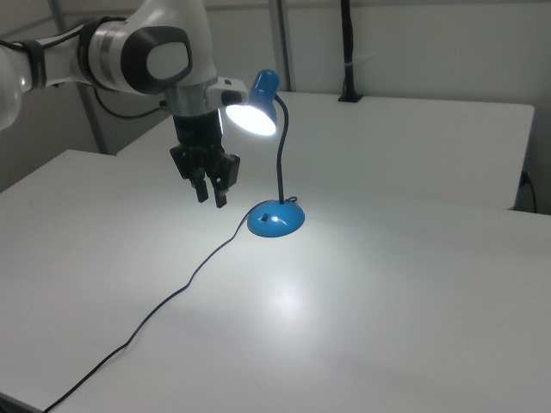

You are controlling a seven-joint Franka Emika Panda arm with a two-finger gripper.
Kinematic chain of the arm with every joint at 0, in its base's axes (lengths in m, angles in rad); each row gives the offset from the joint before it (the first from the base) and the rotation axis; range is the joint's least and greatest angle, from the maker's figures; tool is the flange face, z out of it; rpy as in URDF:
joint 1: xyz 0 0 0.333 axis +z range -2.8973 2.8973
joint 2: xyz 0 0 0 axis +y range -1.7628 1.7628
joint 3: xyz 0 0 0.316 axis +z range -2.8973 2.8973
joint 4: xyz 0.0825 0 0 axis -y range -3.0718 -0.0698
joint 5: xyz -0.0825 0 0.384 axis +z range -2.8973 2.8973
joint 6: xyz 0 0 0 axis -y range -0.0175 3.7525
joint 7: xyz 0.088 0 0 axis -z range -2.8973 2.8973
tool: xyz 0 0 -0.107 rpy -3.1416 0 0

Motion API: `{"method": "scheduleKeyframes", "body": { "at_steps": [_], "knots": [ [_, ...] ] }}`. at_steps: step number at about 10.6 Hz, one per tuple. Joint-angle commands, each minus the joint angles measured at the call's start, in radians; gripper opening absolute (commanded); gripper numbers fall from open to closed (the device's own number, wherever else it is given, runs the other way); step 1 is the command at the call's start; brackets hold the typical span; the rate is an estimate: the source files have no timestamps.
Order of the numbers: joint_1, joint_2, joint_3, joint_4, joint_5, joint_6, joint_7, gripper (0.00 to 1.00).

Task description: Turn off the lamp

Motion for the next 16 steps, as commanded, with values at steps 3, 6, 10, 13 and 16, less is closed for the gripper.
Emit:
{"method": "scheduleKeyframes", "body": {
  "at_steps": [3, 6, 10, 13, 16],
  "knots": [
    [0.002, 0.056, 0.007, 0.002, 0.073, 0.144, -0.057, 0.00],
    [0.008, 0.145, 0.016, 0.002, 0.120, 0.340, -0.041, 0.00],
    [0.037, 0.303, 0.020, 0.003, 0.136, 0.664, 0.035, 0.00],
    [0.042, 0.416, 0.020, 0.060, 0.136, 0.773, 0.040, 0.00],
    [0.042, 0.473, 0.020, 0.108, 0.134, 0.778, 0.051, 0.00]
  ]
}}
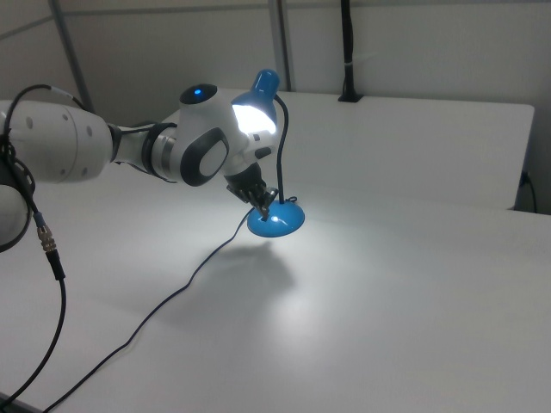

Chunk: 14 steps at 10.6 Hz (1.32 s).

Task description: Turn off the lamp

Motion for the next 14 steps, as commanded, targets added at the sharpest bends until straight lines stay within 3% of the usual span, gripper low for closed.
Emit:
{"method": "scheduleKeyframes", "body": {
  "at_steps": [1, 11, 14],
  "knots": [
    [0.011, 0.075, -0.007, 0.083, 0.015, 0.013, 0.036, 0.00],
    [0.043, 0.146, -0.004, 0.120, 0.000, 0.013, 0.050, 0.00],
    [0.052, 0.051, -0.005, 0.065, 0.003, -0.014, 0.056, 0.00]
  ]
}}
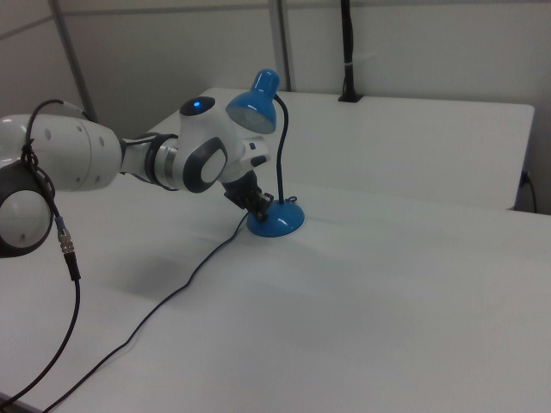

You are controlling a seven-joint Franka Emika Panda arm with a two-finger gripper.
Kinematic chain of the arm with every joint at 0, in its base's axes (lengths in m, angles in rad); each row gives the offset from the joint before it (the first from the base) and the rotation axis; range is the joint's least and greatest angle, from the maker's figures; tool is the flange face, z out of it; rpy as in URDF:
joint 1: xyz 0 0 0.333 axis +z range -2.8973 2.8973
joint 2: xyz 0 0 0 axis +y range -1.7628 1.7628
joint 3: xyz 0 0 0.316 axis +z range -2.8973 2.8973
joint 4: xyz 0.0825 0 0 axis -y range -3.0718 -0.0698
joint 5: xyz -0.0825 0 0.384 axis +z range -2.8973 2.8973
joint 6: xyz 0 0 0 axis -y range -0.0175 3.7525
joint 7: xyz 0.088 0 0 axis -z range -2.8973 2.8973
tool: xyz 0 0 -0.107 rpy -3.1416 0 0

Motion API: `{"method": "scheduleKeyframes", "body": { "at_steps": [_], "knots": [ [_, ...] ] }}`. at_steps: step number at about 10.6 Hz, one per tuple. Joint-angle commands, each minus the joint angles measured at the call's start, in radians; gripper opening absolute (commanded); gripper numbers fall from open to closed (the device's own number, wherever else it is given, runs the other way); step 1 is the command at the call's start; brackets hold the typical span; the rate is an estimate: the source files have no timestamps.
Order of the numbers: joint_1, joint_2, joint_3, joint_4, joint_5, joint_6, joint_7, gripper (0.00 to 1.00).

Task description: Turn off the lamp

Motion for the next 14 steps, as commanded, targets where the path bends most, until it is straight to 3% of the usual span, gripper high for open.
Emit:
{"method": "scheduleKeyframes", "body": {
  "at_steps": [1, 4, 5, 6, 7, 9, 11, 14],
  "knots": [
    [0.018, -0.149, -0.008, -0.094, 0.003, -0.072, 0.016, 0.00],
    [0.006, -0.322, -0.019, -0.108, -0.030, -0.474, -0.018, 0.00],
    [-0.002, -0.375, -0.019, -0.108, -0.063, -0.582, -0.019, 0.03],
    [-0.022, -0.422, -0.020, -0.107, -0.080, -0.677, -0.032, 0.15],
    [-0.038, -0.465, -0.020, -0.107, -0.083, -0.748, -0.056, 0.47],
    [-0.077, -0.528, -0.020, -0.102, -0.116, -0.856, -0.091, 1.00],
    [-0.083, -0.551, -0.013, -0.099, -0.161, -0.904, -0.060, 1.00],
    [-0.097, -0.561, -0.010, -0.096, -0.160, -0.894, -0.035, 1.00]
  ]
}}
